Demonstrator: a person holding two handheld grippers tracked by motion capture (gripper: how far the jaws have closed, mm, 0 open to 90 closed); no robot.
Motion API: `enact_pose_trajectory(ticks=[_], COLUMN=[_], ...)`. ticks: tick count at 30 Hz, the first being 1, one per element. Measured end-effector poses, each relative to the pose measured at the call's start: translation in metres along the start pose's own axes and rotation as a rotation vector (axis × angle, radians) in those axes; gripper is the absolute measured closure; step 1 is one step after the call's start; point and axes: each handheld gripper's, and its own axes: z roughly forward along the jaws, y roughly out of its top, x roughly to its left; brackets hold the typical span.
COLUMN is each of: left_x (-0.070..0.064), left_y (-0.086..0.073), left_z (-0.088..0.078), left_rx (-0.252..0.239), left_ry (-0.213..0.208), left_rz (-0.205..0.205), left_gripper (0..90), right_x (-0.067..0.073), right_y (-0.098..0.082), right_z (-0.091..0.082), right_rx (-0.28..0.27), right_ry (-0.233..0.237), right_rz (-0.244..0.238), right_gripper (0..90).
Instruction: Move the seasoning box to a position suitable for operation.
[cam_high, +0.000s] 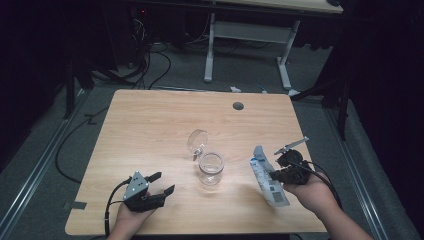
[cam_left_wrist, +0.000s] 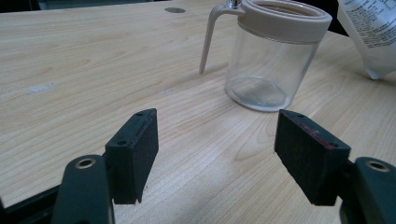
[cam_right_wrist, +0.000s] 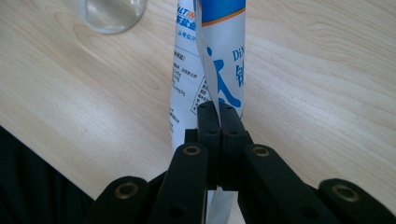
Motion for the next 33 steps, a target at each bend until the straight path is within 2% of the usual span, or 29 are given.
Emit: enact_pose_trajectory(ticks=[5, 9, 10, 23, 25, 31, 33], left_x=[-0.001, -0.003, -0.003, -0.005, -0.005, -0.008, -0.01], left_y=[0.0, 0.001, 0.001, 0.002, 0.002, 0.003, 0.003], left_z=[0.0, 0.0, 0.0, -0.001, -0.001, 0.0, 0.001], left_rx=[-0.005, -0.002, -0.003, -0.007, -0.011, -0.005, -0.005], left_ry=[-0.004, -0.007, -0.009, -0.017, -0.022, -0.038, -0.047], left_rz=[0.005, 0.012, 0.012, 0.023, 0.019, 0.03, 0.034], left_gripper=[30.8, 30.8, 30.8, 30.8, 31.1, 32.9, 33.2], right_x=[0.002, 0.003, 0.002, 0.007, 0.006, 0.008, 0.008], right_y=[0.004, 0.005, 0.005, 0.01, 0.012, 0.016, 0.016], right_z=[-0.003, -0.004, -0.004, -0.003, -0.004, -0.003, -0.002], right_rx=[0.038, 0.064, 0.065, 0.138, 0.147, 0.172, 0.181], right_ry=[0.002, 0.008, 0.009, 0.004, 0.002, -0.011, -0.012], right_rz=[-0.01, 0.0, -0.014, -0.026, -0.037, -0.021, -0.031], right_gripper=[90.0, 90.0, 89.9, 90.0, 90.0, 90.0, 90.0])
